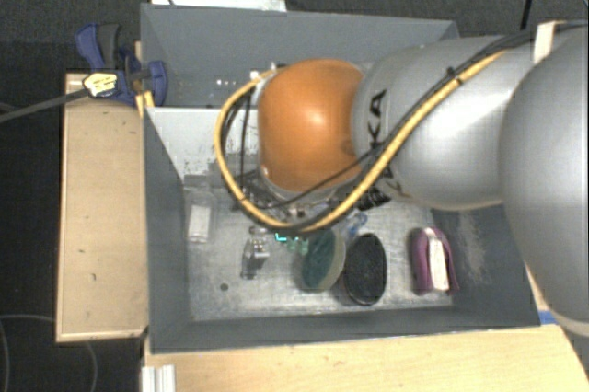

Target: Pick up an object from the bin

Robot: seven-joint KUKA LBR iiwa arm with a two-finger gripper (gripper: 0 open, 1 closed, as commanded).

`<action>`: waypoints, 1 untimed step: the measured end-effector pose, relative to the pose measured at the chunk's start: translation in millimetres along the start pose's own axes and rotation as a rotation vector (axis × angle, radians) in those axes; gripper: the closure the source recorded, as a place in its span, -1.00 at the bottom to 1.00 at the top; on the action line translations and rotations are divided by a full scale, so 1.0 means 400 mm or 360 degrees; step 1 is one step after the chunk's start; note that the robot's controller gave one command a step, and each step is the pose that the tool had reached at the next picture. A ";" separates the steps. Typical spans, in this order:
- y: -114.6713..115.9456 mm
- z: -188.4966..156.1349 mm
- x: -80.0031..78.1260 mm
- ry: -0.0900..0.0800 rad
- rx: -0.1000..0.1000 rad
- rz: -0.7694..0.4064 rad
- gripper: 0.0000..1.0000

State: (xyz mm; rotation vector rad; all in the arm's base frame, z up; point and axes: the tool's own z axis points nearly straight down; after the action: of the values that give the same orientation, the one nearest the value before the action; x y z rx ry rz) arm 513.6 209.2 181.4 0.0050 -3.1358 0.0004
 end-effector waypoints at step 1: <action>-0.136 0.163 -0.120 -0.0006 0.0004 -0.0325 -1.00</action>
Offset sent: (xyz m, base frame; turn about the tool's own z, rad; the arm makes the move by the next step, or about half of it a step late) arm 0.0474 -0.0515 -0.0638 -0.2085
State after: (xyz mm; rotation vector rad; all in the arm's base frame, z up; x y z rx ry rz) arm 561.4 155.0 116.0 0.3252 -3.1224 0.0037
